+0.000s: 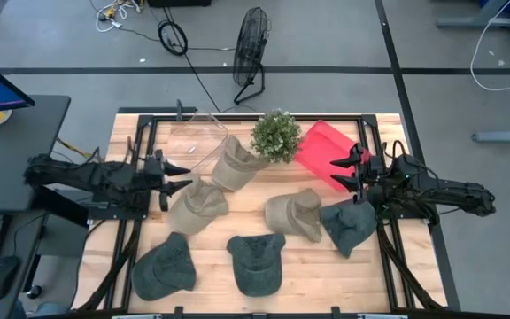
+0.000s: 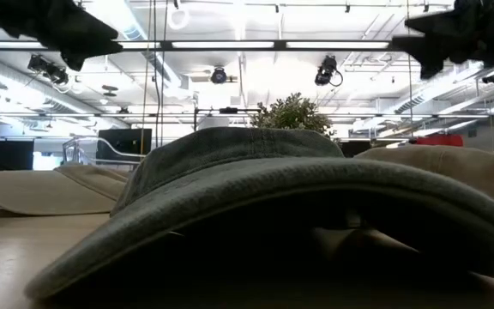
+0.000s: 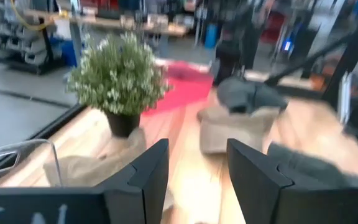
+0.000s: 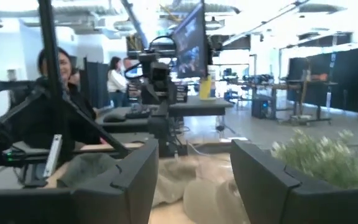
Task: Pick & Place hat
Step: Put the top brown cap into the transparent bin
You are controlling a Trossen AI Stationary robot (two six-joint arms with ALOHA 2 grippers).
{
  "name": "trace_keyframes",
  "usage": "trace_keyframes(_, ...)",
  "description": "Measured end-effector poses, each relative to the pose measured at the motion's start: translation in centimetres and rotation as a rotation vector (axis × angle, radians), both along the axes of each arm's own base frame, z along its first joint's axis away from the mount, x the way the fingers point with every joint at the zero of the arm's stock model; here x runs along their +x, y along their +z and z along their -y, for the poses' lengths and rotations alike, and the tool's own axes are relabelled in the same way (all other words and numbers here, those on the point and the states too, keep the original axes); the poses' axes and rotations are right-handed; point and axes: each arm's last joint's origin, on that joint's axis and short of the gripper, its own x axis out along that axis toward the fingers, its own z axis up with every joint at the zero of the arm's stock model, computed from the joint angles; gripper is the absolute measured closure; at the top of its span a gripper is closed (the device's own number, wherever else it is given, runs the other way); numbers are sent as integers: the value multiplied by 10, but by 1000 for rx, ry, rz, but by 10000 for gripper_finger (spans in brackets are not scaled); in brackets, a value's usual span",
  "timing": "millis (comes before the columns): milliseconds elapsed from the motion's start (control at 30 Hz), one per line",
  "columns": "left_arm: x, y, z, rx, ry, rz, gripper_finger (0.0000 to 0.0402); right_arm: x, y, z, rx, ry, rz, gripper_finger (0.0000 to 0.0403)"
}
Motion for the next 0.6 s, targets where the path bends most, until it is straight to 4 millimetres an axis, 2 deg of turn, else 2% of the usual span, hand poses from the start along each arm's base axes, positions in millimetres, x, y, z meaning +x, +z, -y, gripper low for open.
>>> trace_keyframes(133,18,5,5,9,-24,-154,237,15,16,2,19,3,-90,197)
trace_keyframes(267,35,3,12,-108,-111,-255,237,38,24,4,34,22,-203,197)
trace_keyframes(400,50,-10,17,-193,-127,-350,237,65,23,1,26,63,-317,197)
trace_keyframes(600,64,-27,21,-221,-127,-465,237,96,16,-7,-50,122,-445,197)
